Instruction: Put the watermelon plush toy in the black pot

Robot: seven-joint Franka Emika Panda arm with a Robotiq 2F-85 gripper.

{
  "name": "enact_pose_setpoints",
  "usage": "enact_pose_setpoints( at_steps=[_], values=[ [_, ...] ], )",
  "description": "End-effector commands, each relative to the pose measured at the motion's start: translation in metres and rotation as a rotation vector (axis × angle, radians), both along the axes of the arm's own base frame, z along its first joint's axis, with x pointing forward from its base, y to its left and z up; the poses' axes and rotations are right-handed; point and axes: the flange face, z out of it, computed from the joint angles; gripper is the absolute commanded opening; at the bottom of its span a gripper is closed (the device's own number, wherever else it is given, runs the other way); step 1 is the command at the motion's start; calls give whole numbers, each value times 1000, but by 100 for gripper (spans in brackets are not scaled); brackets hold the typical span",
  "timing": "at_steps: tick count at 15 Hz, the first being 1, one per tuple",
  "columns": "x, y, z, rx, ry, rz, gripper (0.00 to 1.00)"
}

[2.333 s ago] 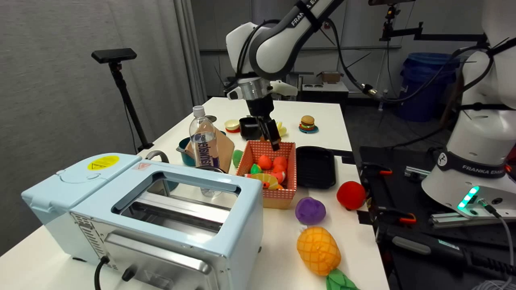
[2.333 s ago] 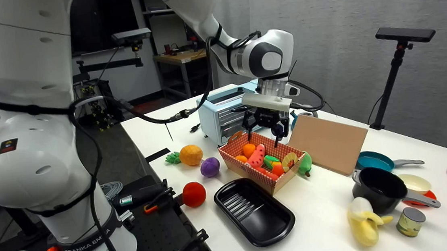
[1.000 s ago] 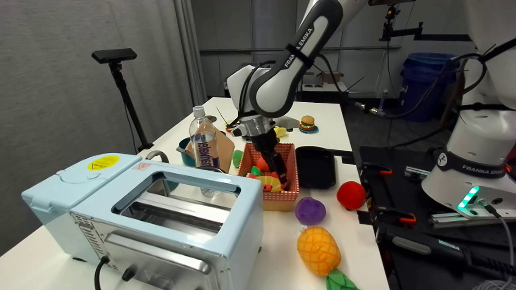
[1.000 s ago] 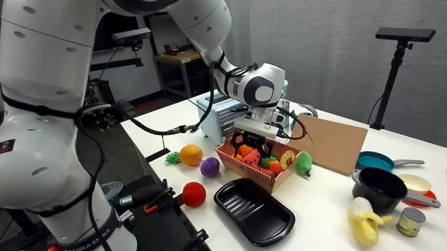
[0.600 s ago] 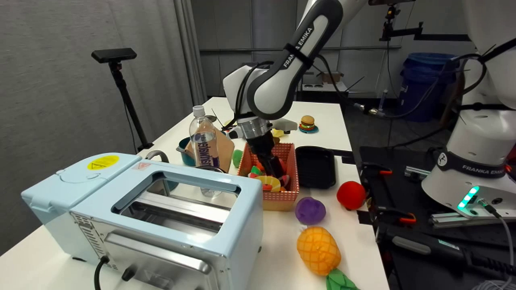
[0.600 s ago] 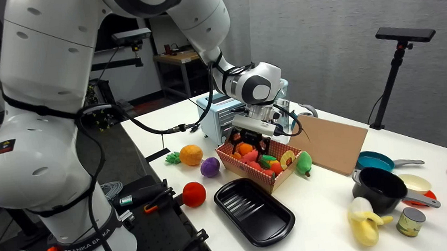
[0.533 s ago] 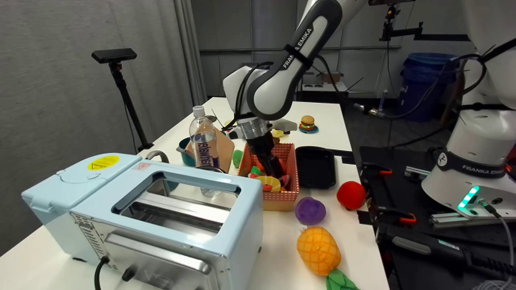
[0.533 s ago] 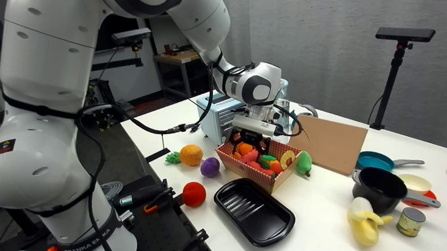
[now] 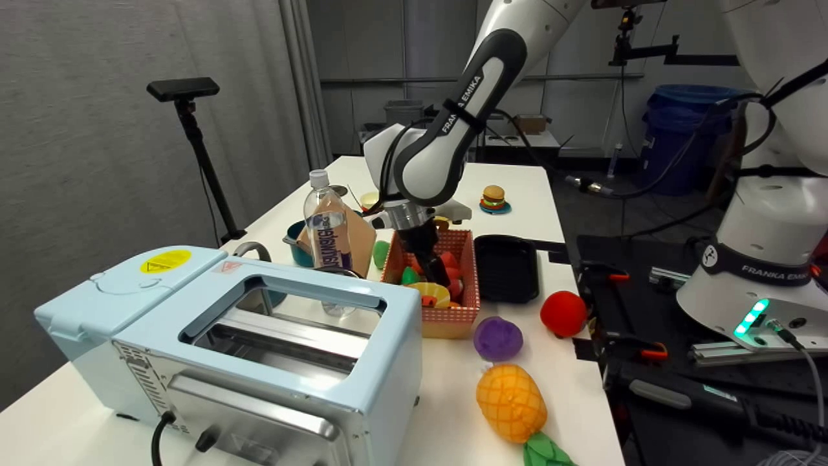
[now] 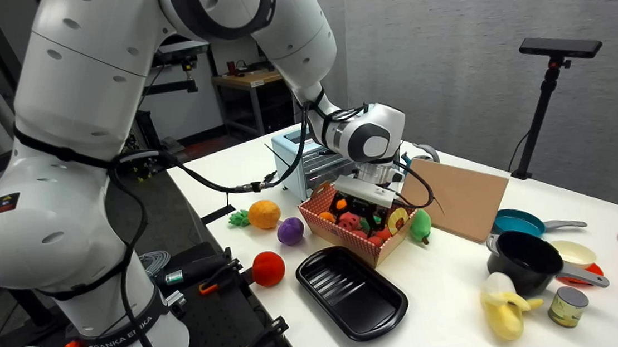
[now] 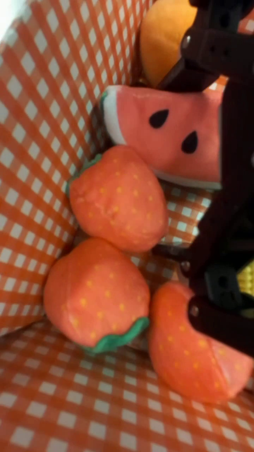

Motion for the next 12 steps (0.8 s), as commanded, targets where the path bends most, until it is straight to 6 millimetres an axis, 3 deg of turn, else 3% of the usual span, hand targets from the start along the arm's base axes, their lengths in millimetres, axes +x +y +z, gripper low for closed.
enact_pose_setpoints(
  at_steps=[1, 9, 12],
  values=[
    [20, -23, -12, -3, -37, -39, 68],
    [38, -50, 30, -48, -95, -85, 5],
    [44, -49, 59, -60, -135, -88, 0]
  ],
)
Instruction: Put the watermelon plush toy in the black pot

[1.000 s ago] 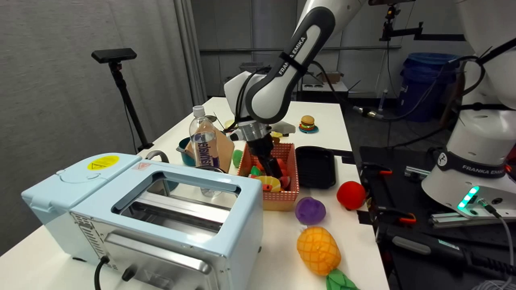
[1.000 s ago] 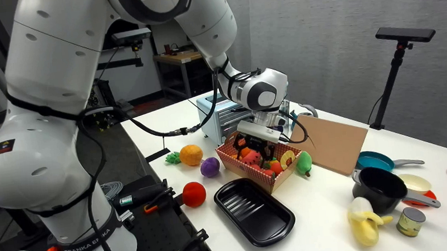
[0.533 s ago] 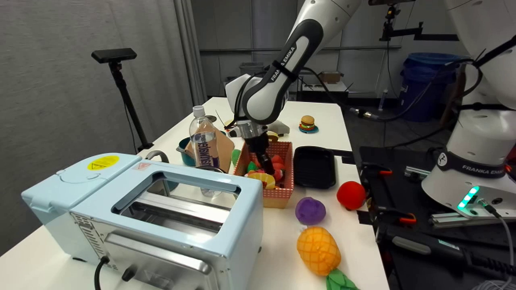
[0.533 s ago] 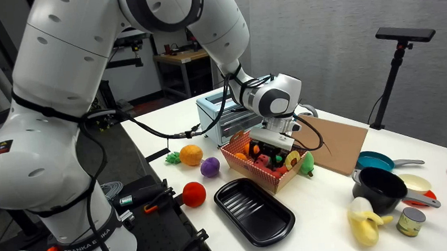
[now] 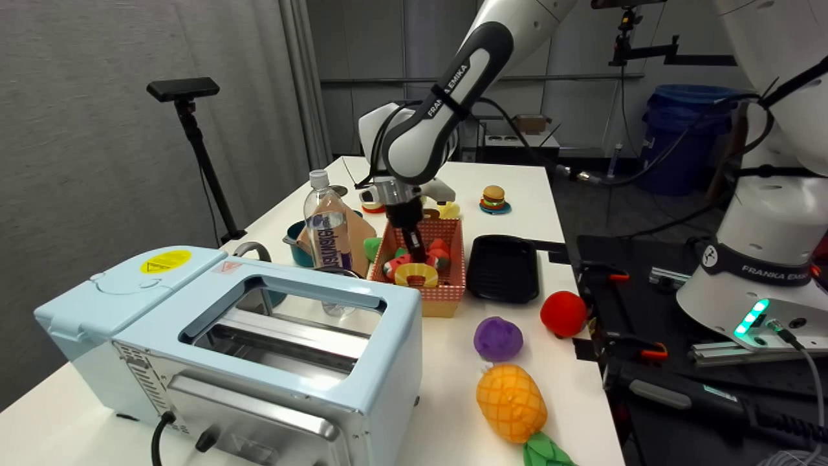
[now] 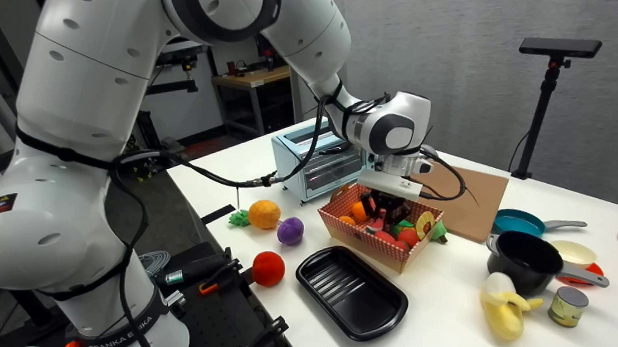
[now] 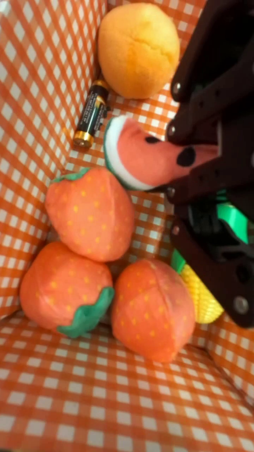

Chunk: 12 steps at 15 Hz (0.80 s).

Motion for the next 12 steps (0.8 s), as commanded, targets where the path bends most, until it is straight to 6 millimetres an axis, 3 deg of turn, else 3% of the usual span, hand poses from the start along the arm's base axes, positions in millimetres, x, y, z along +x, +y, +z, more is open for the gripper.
enact_pose_setpoints(
  at_steps=[1, 8, 12],
  values=[
    [8, -2, 41, -28, -58, -10, 3],
    [8, -13, 136, -56, -191, -62, 3],
    [5, -48, 190, -79, -270, -162, 3]
  ],
)
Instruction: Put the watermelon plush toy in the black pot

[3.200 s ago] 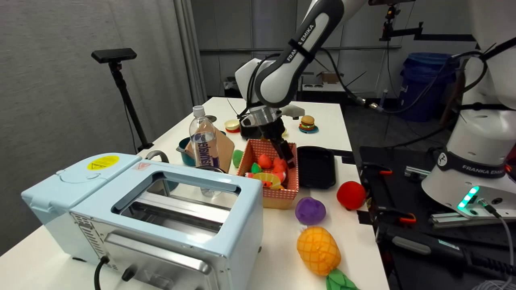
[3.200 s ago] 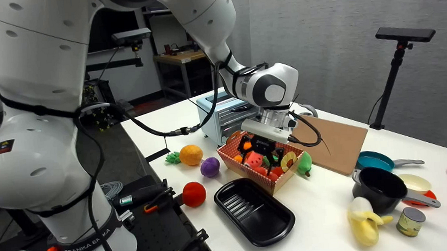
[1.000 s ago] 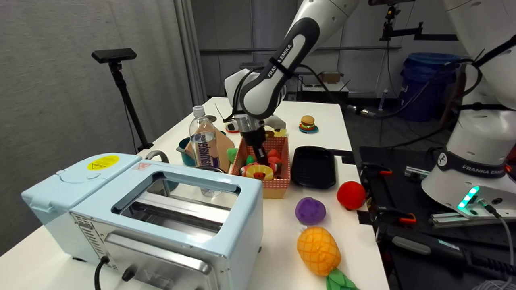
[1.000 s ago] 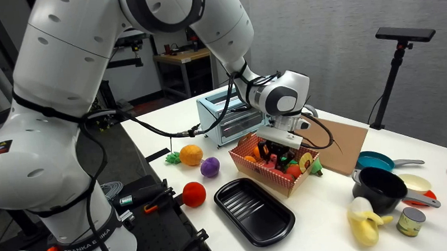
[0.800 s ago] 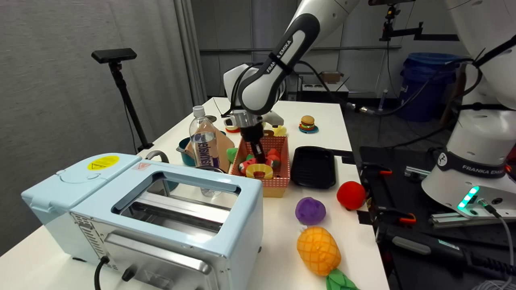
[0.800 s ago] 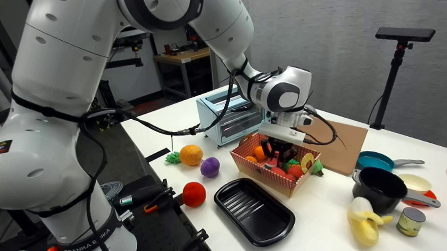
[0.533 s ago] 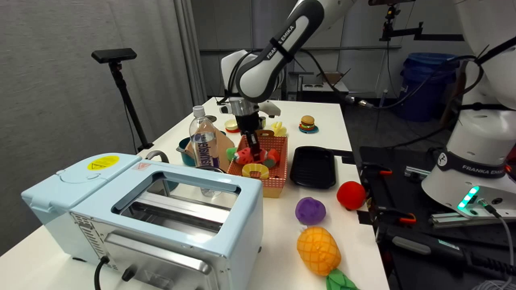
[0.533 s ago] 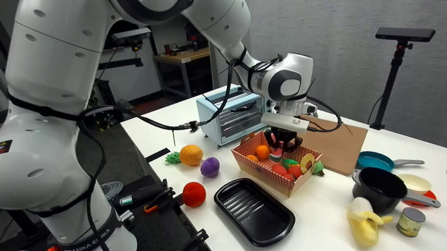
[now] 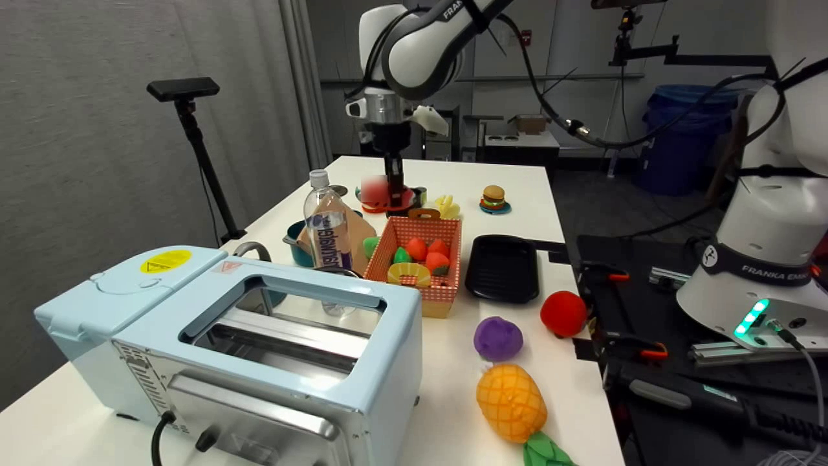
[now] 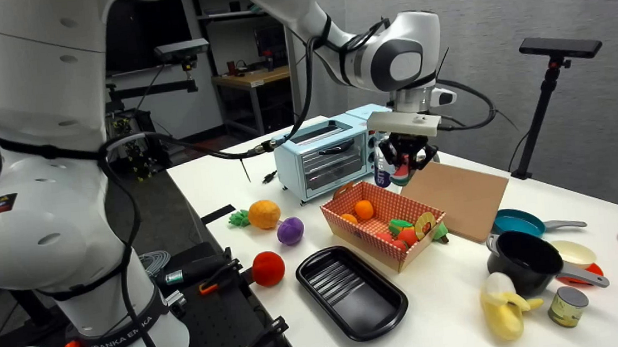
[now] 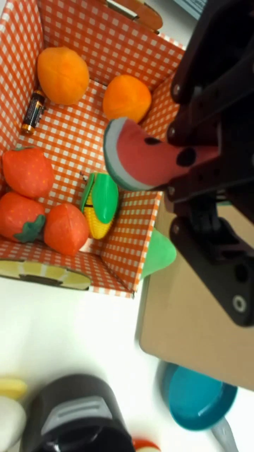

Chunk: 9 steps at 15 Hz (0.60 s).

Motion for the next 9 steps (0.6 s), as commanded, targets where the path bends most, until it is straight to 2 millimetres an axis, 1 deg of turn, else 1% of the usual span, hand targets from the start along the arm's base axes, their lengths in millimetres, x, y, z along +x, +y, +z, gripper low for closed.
enact_pose_setpoints(
  at_steps=[1, 3, 5, 7, 9],
  values=[
    [-10, -40, 48, -18, -69, -115, 3],
    [-5, -75, 68, -25, -120, -200, 3],
    [-1, -112, 81, -37, -159, -277, 3],
    [0, -147, 86, -65, -182, -336, 3],
    [1, -175, 83, -98, -190, -381, 3]
  ],
)
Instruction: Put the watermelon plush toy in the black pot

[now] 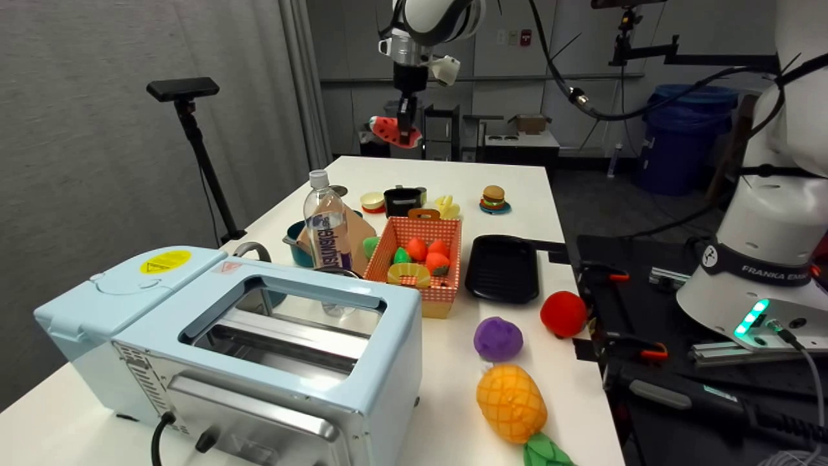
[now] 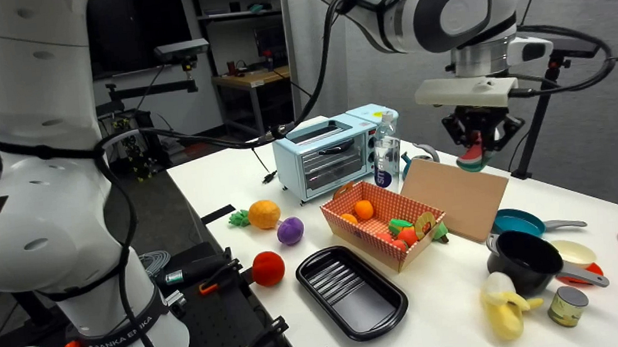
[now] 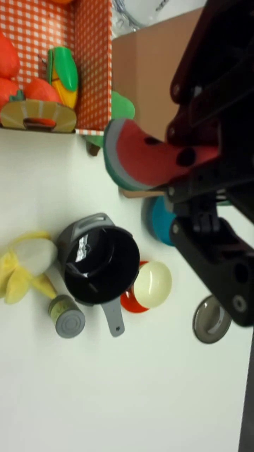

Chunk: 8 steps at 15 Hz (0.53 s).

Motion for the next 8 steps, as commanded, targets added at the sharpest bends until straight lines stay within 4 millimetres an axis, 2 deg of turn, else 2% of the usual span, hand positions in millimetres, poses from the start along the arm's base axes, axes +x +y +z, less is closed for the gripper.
enact_pose_setpoints(
  at_steps=[1, 4, 8],
  values=[
    [11, -44, -5, -40, -28, -102, 3],
    [19, -66, -29, -43, -14, -164, 3],
    [38, -77, -74, -43, 4, -198, 3]
  ],
)
